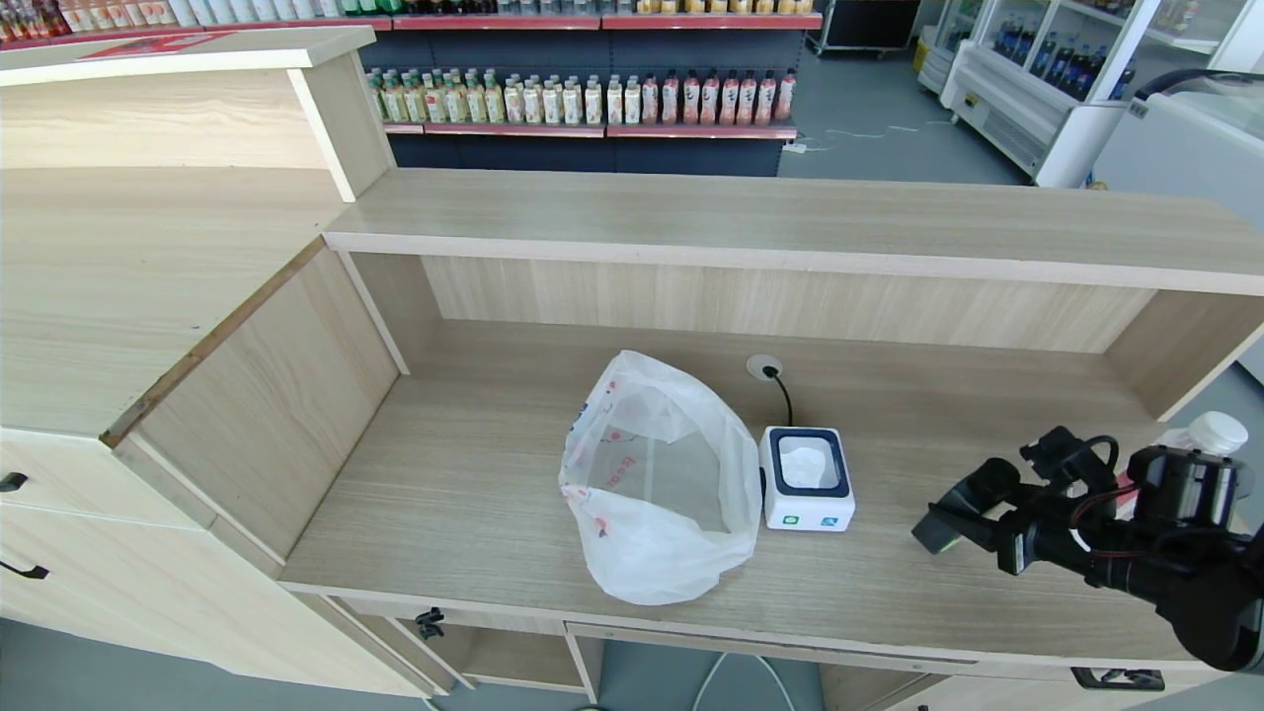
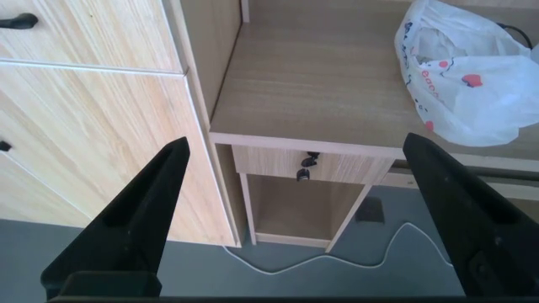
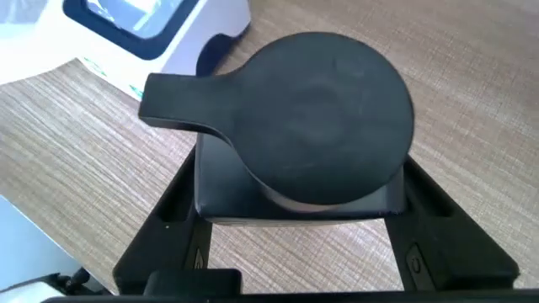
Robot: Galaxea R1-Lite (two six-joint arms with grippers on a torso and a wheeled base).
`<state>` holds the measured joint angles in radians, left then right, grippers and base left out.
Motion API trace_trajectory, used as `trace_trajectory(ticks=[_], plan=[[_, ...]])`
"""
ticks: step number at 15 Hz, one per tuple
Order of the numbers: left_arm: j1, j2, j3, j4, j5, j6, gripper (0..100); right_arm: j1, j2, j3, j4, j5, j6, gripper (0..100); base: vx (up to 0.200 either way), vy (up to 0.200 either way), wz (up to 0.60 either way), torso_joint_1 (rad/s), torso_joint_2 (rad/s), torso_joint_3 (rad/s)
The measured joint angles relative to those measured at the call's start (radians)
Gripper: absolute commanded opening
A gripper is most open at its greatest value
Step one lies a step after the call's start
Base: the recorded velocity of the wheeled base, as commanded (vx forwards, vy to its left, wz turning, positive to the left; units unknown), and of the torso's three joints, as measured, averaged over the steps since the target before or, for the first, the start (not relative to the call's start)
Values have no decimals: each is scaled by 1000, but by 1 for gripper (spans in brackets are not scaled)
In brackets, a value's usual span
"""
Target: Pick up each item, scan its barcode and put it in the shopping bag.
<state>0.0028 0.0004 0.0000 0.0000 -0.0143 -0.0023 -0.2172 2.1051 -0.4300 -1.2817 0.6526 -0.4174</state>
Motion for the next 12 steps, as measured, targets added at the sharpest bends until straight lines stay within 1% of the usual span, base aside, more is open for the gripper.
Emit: trace_trajectory(ticks=[2,4,6,8,9,12], plan=[[0,0,0,0,0,0,100,-9,-68,2,0,57,30,0,0,0,0,0,0,0],[0,0,0,0,0,0,100,-13,-145,-14,-11,136,61,0,0,0,0,0,0,0],[0,0,0,0,0,0,100,-4,-230,-70,-67,211,143,0,0,0,0,0,0,0],[0,0,0,0,0,0,100,31,-317,-139,-167,294,281,0,0,0,0,0,0,0],[0,0,0,0,0,0,100,55,-355,-179,-220,341,330,0,0,0,0,0,0,0],[0,0,0,0,0,0,100,156,-447,-316,-254,432,343,0,0,0,0,0,0,0]])
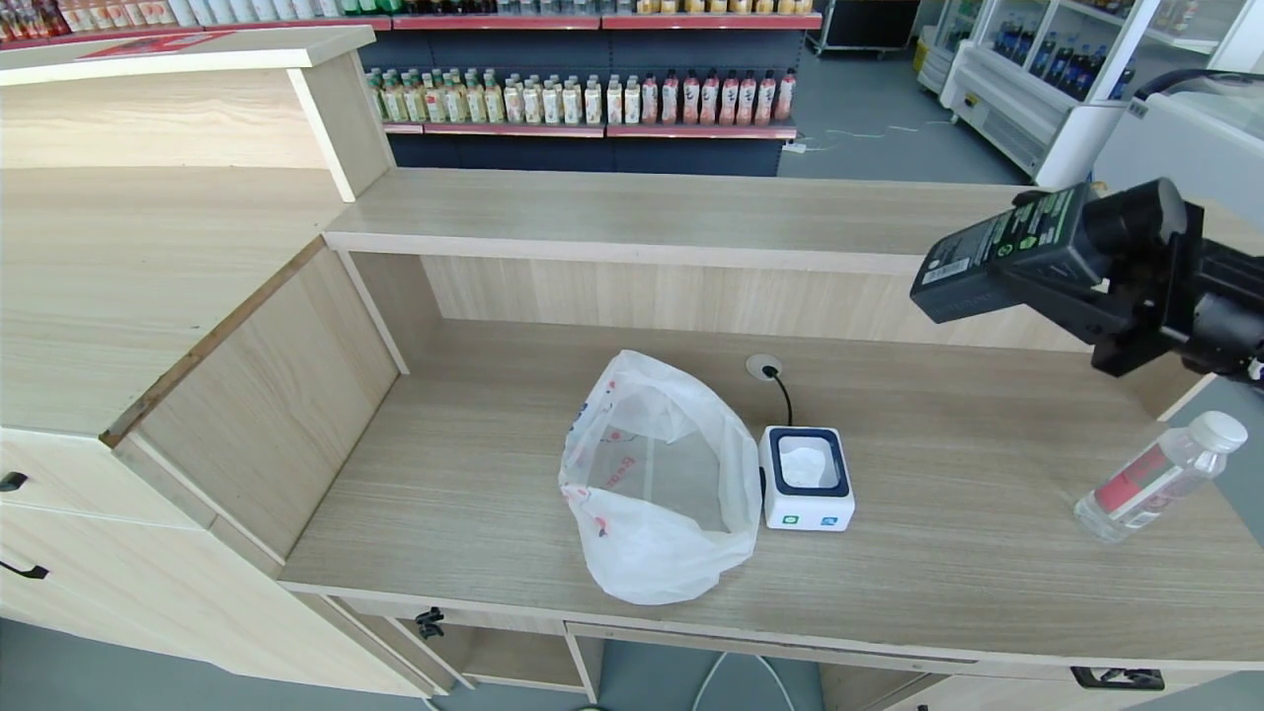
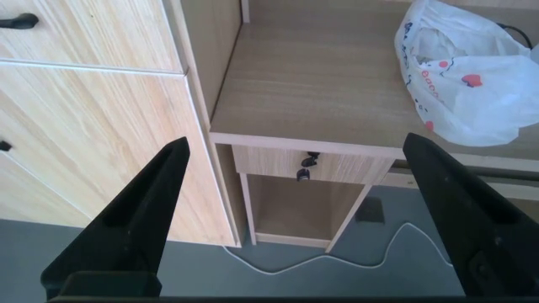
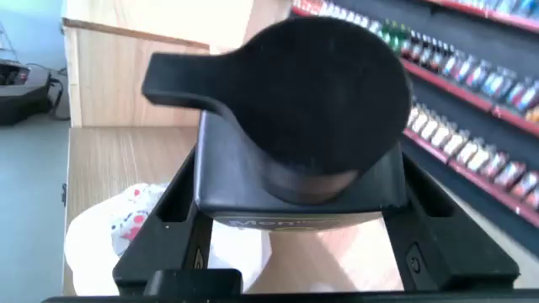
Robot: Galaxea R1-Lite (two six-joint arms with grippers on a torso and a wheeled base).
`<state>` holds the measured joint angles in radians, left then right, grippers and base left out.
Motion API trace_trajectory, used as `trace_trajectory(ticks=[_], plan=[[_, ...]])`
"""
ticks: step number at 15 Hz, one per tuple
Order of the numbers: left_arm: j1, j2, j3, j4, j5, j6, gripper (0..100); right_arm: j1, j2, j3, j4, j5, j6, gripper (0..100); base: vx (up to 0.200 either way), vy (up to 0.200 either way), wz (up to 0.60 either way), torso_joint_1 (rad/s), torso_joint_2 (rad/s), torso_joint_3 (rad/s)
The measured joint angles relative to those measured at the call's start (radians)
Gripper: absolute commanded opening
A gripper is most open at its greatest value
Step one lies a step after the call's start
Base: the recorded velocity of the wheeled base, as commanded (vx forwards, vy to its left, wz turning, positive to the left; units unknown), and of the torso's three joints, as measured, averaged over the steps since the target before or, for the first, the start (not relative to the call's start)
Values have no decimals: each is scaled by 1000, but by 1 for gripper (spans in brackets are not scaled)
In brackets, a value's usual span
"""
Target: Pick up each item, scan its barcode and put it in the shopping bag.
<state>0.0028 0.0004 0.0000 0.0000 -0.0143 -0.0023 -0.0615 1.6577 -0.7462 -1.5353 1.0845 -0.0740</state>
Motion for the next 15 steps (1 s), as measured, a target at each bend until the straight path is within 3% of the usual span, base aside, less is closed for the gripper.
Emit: trace_trajectory(ticks=[3,7,13,15], plan=[[0,0,0,0,0,0,100,119,-58,-103,-5,45,-82,0,0,0,0,0,0,0],[0,0,0,0,0,0,100,310,-93,-128,-3,68,-329,0,0,0,0,0,0,0],[0,0,0,0,0,0,100,575,-96,-115,0,96,-477,0,0,0,0,0,0,0],[0,0,0,0,0,0,100,625,-84,-111,1,95,-494,0,0,0,0,0,0,0]])
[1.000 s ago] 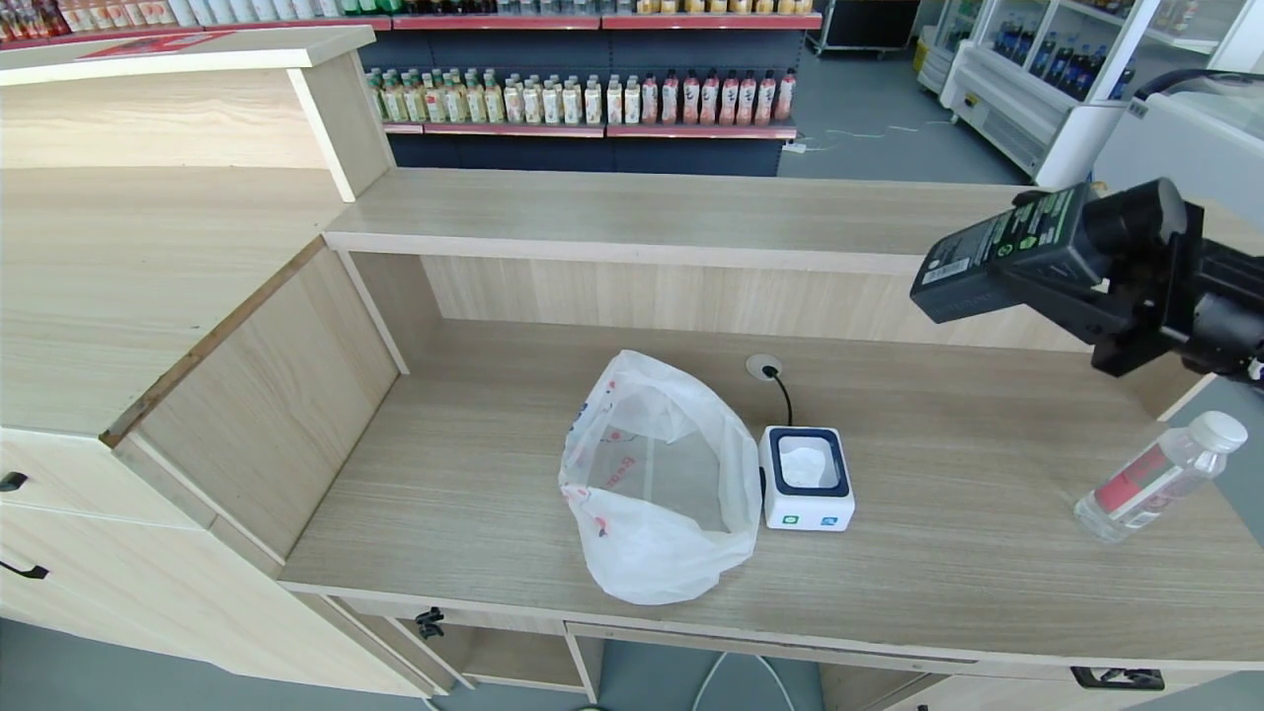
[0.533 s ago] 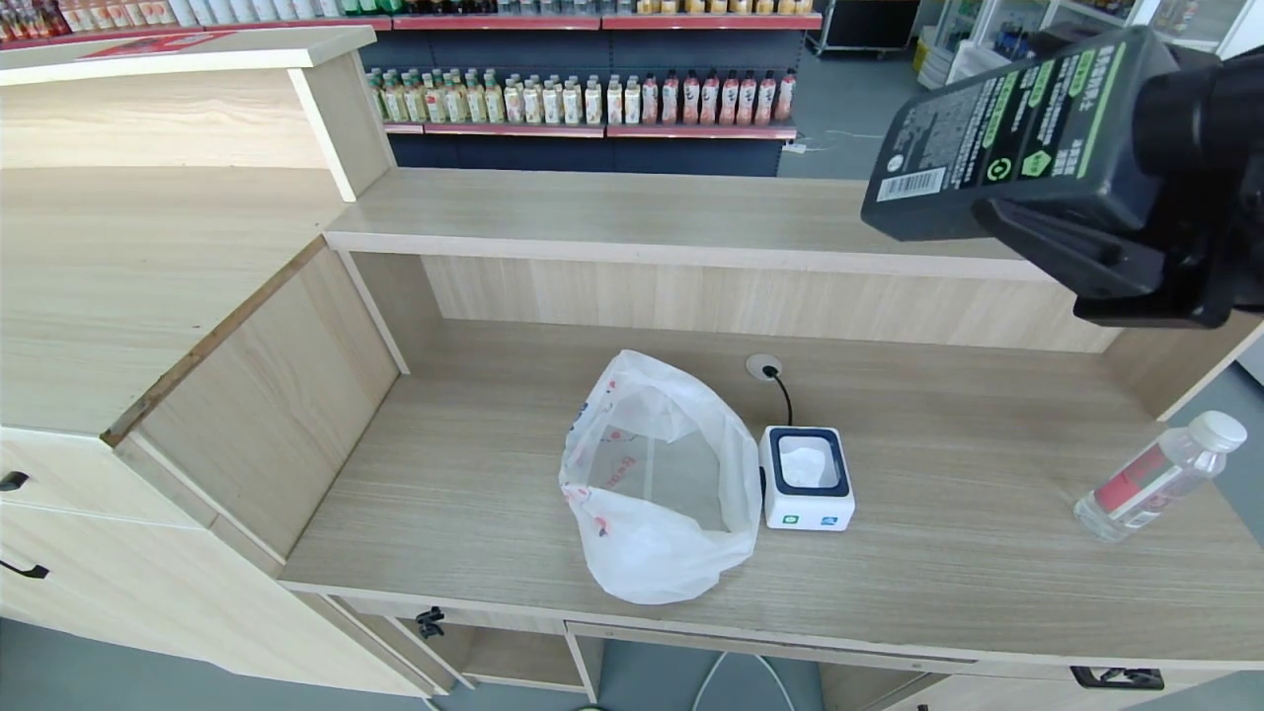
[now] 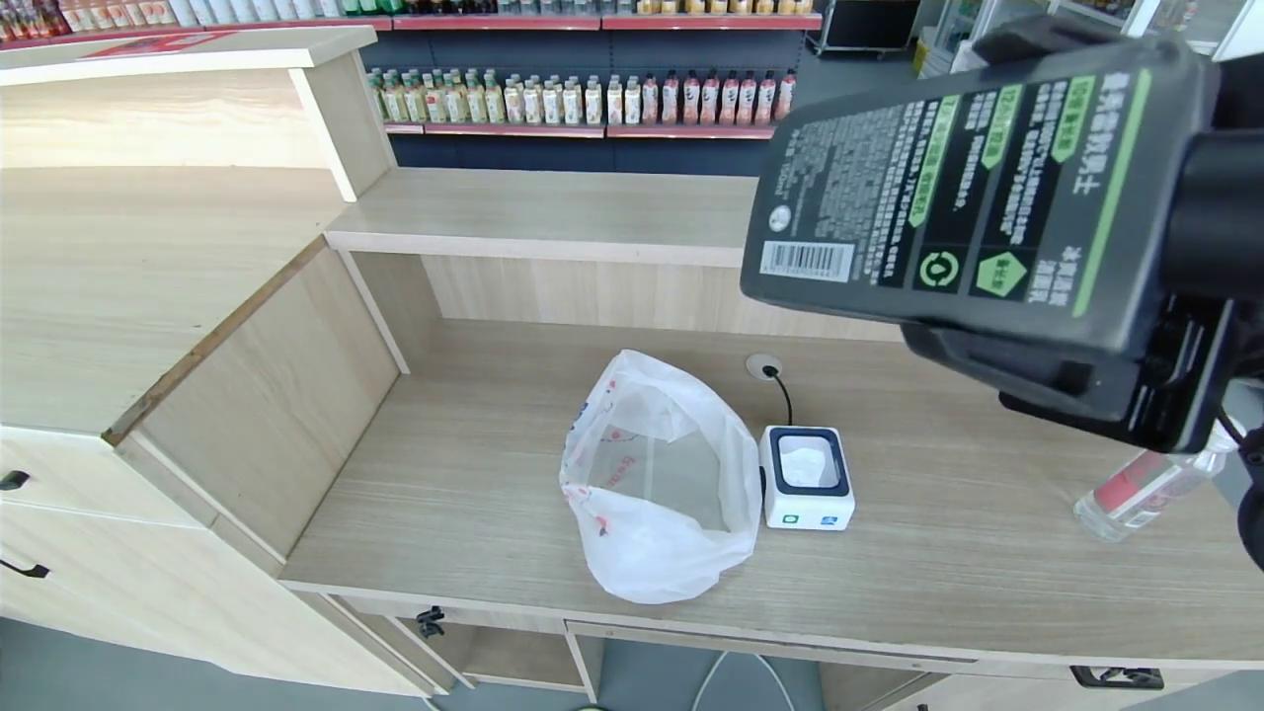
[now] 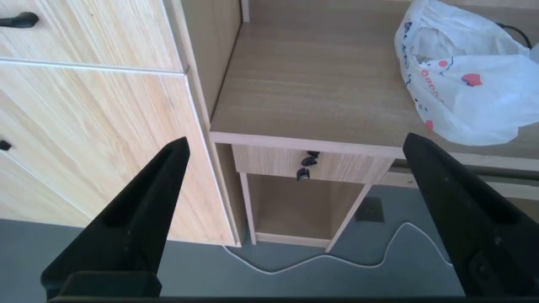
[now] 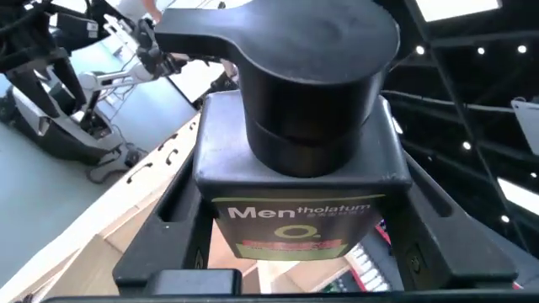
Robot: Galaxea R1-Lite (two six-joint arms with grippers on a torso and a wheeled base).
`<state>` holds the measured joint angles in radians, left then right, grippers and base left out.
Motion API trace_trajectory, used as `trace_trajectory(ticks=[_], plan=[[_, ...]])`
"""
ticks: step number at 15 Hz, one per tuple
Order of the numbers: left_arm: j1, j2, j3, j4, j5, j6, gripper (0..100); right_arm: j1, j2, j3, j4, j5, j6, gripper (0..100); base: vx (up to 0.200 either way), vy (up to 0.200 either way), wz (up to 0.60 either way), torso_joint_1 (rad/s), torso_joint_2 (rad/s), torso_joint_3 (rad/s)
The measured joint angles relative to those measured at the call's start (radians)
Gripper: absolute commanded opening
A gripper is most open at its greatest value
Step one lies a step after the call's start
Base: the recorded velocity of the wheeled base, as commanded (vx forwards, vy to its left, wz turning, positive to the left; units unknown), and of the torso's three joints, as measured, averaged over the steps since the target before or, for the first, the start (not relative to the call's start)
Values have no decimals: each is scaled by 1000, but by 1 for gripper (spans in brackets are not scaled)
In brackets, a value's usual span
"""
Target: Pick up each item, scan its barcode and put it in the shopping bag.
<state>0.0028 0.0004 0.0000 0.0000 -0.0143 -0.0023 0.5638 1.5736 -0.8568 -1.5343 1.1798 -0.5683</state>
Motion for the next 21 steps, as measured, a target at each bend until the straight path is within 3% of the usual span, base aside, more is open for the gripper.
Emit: trace_trajectory(ticks=[8,18,21], plan=[[0,0,0,0,0,0,100,58,-61,196,1,-1,-43,0,0,0,0,0,0,0],[0,0,0,0,0,0,100,52,-112,221,25,-2,-42,0,0,0,0,0,0,0],[0,0,0,0,0,0,100,-4,-122,231,70,-31,-42,0,0,0,0,0,0,0]])
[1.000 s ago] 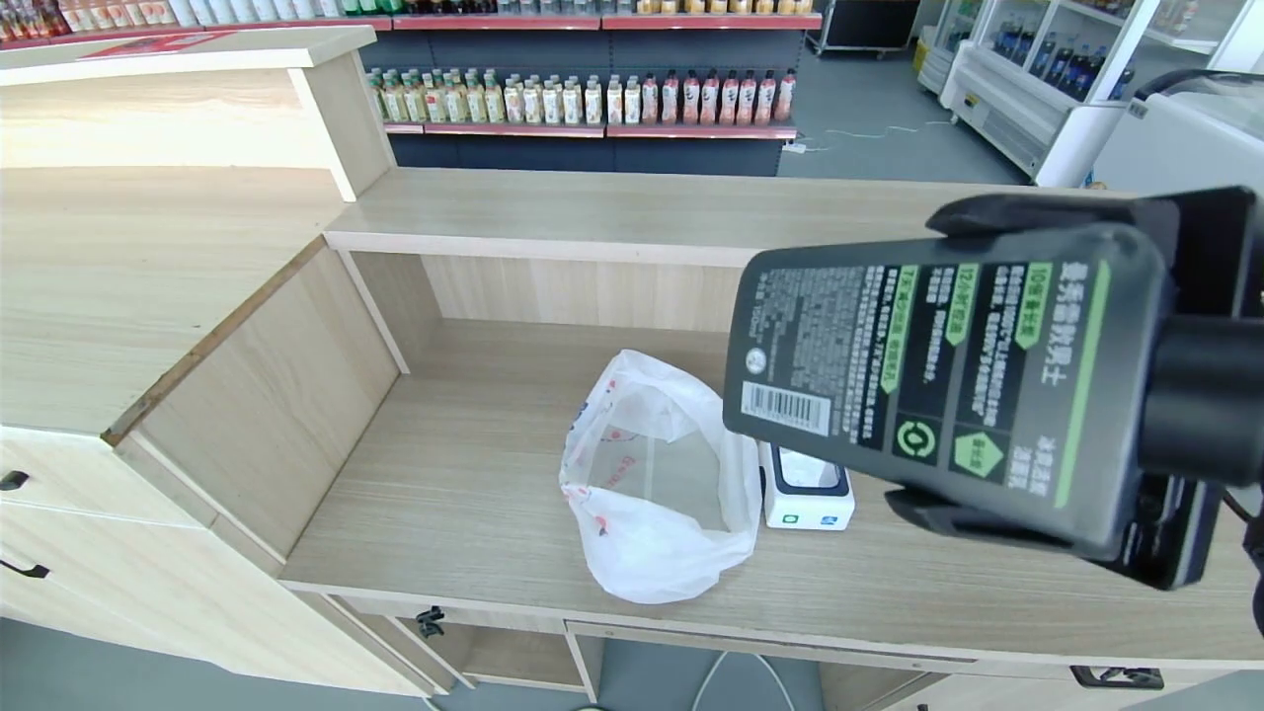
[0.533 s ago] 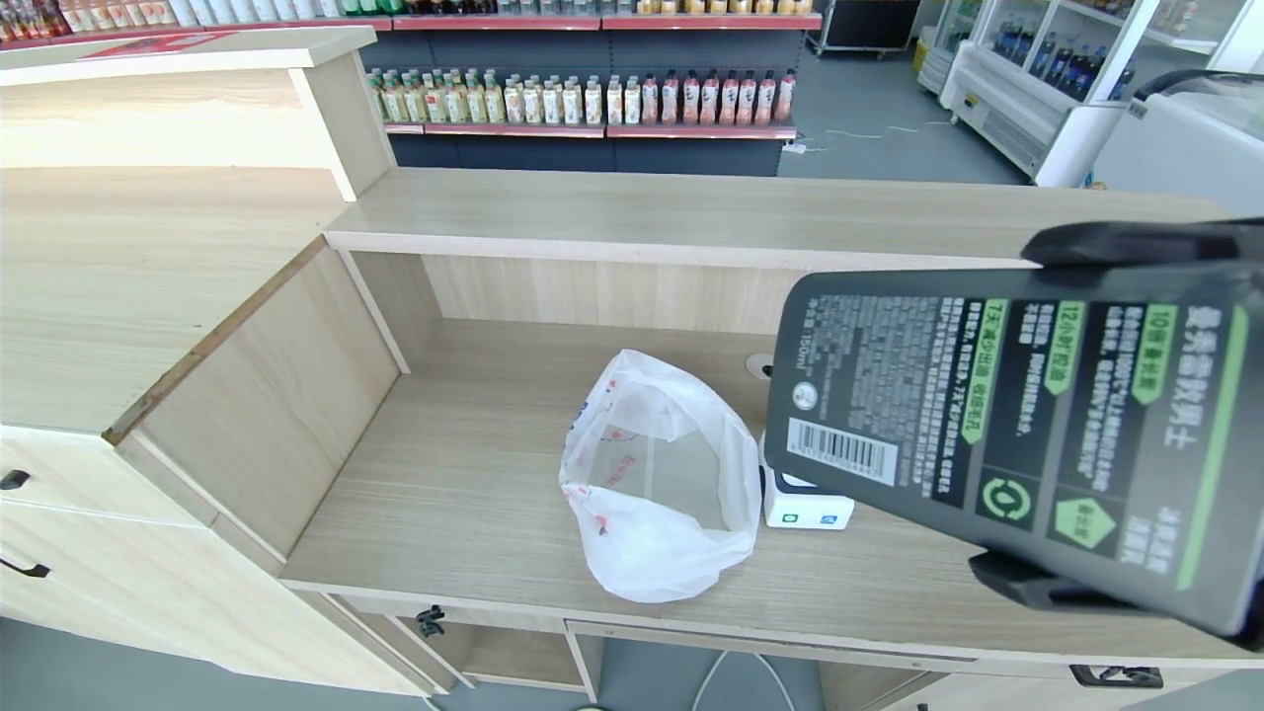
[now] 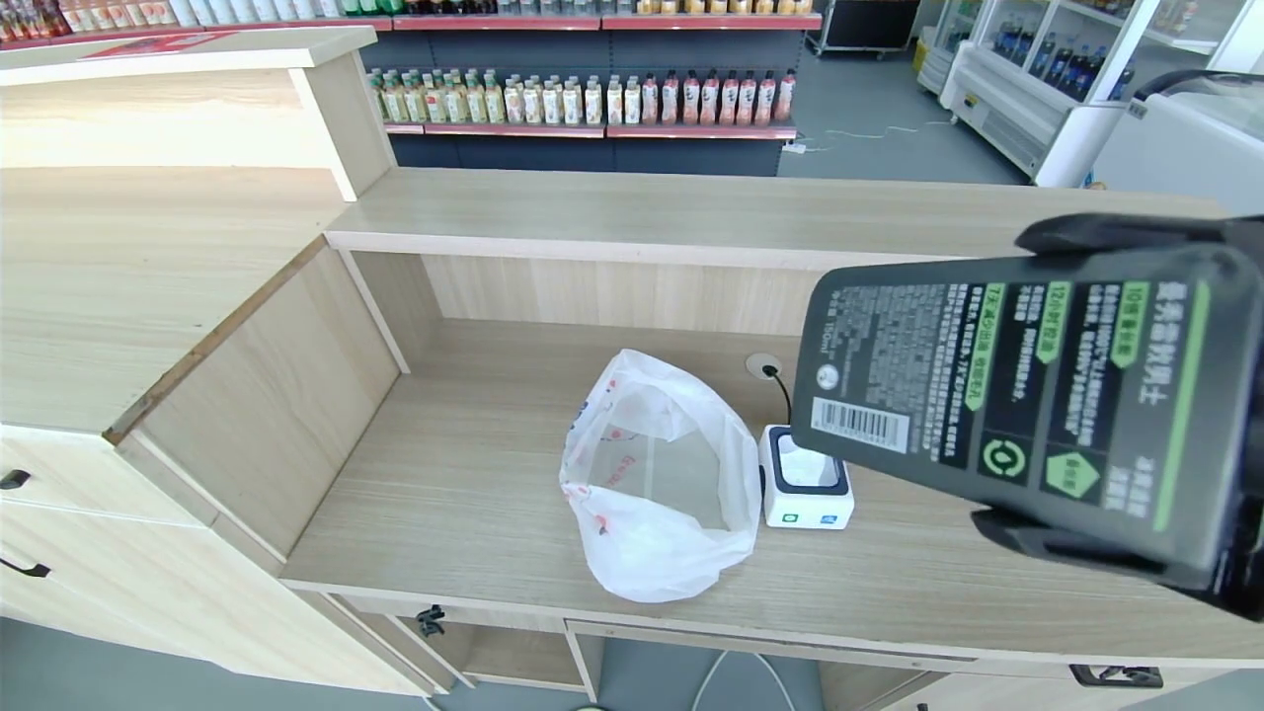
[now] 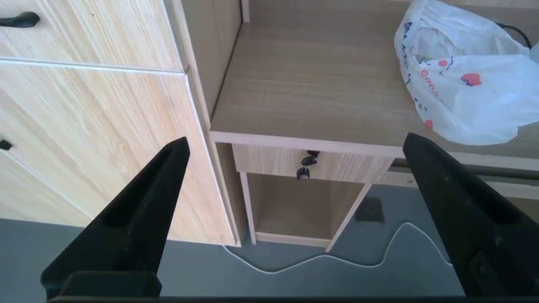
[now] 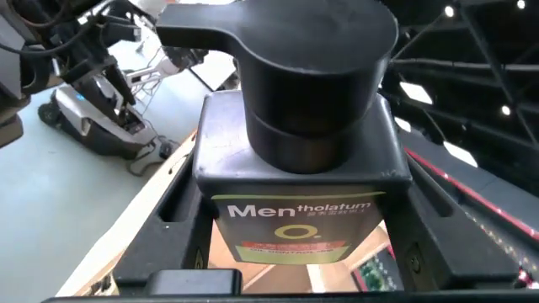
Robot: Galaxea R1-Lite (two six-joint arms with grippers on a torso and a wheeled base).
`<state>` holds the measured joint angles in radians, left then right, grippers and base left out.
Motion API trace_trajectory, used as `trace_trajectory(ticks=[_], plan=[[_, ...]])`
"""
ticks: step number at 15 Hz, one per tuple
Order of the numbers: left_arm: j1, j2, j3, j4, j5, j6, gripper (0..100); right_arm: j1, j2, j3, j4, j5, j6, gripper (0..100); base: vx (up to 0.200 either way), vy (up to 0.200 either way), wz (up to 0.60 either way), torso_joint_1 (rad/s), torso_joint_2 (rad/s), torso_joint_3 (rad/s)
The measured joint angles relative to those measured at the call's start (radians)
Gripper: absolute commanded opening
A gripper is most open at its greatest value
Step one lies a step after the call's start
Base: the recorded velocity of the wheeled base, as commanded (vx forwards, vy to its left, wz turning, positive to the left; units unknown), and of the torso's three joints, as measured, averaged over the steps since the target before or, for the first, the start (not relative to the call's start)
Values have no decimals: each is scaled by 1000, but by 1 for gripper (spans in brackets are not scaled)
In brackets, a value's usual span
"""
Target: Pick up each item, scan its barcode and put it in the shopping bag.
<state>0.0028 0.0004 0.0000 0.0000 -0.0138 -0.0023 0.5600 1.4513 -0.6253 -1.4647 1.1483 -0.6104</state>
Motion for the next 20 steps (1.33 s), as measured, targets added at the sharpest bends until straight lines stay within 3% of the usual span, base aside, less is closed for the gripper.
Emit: trace_trajectory(ticks=[2,4,8,13,15,20], plan=[[0,0,0,0,0,0,100,-69,-20,10,108,-114,11,0,0,0,0,0,0,0],[0,0,0,0,0,0,100,-147,-53,25,187,-159,67,0,0,0,0,0,0,0],[0,0,0,0,0,0,100,-396,-146,106,303,-237,337,0,0,0,0,0,0,0],[0,0,0,0,0,0,100,-665,-213,184,405,-450,596,0,0,0,0,0,0,0],[0,0,0,0,0,0,100,-740,-218,203,491,-548,629,0,0,0,0,0,0,0],[0,0,0,0,0,0,100,-850,-225,226,648,-578,653,0,0,0,0,0,0,0]])
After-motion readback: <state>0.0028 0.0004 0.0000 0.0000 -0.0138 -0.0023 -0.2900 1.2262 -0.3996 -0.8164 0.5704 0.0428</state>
